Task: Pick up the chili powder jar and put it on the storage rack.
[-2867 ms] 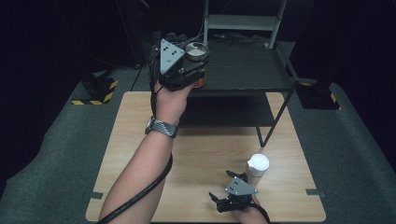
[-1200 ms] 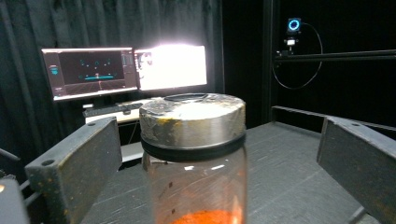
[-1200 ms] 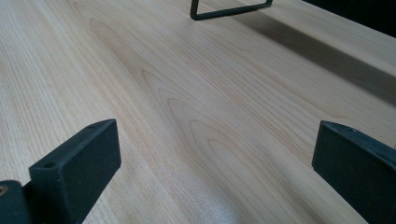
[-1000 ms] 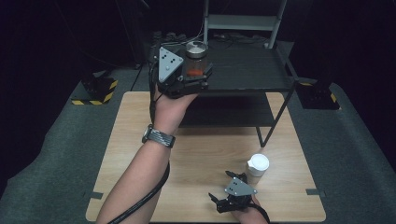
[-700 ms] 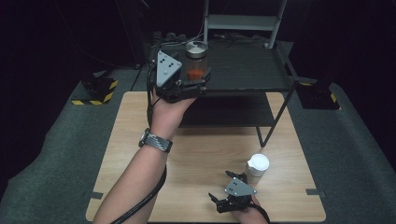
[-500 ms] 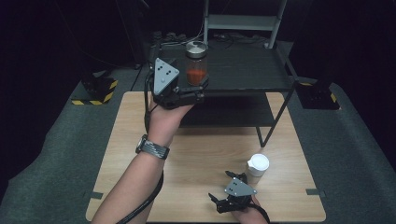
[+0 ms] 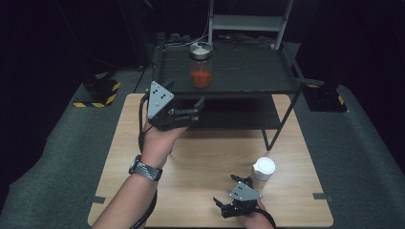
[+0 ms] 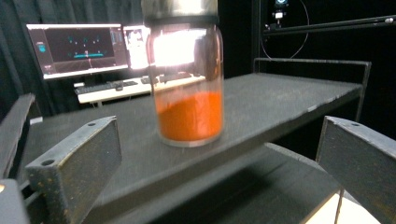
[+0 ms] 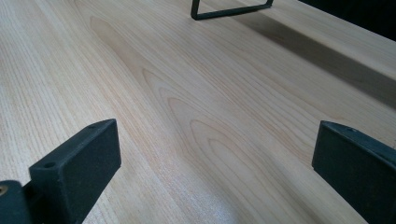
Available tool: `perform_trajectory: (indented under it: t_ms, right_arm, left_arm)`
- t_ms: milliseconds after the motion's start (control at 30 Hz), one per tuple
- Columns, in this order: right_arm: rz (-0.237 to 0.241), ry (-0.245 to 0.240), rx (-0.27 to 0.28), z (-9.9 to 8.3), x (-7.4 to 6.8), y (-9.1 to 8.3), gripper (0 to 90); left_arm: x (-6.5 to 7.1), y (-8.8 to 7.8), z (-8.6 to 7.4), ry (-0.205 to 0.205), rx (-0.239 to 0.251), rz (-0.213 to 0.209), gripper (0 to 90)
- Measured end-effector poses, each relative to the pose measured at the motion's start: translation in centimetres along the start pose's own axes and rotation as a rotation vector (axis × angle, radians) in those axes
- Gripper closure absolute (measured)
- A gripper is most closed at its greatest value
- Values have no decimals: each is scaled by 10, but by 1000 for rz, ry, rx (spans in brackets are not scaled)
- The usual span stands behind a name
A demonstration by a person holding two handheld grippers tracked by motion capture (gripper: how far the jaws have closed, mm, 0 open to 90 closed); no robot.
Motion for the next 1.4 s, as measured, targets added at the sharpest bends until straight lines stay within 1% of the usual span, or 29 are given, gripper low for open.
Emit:
perform_trajectory:
  t_ms: [167,267,600,733,800,967,1100,1167,1333,1400]
  right_arm:
    - [2,-5,-1,0,0,0,3]
    - [3,-1,-3,0,0,0,3]
    - [5,-1,-4,0,0,0,3]
    - [5,-2,-3,0,0,0,3]
    - [5,-3,-3,0,0,0,3]
    - [7,-1,-3,0,0,0,3]
    - [6,-3,-3,0,0,0,3]
    - [6,-4,-3,0,0,0,3]
    - [6,-2,-4,0,0,0,3]
    - [6,-3,-4,0,0,0,3]
  left_arm:
    - [0,-6,-17,-8,-21,-10,4]
    - [2,-8,-25,-2,-26,-12,4]
    - [13,-15,-53,5,-53,-36,4]
    - [16,-19,-65,-10,-74,-46,4]
    - [18,-21,-71,-11,-86,-46,4]
    - [22,-27,-87,1,-123,-47,4]
    - [23,-33,-102,-8,-142,-48,4]
    - [24,-36,-110,-5,-156,-50,4]
    - [26,-43,-134,-13,-188,-53,4]
    - [27,-45,-143,-12,-201,-46,4]
Point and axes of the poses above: each handheld gripper's, and its own axes: y roughly forward along the jaws, z roughly out of its top, x roughly to its right, the point moved 8 cm from there along y, roughly forward along the jaws
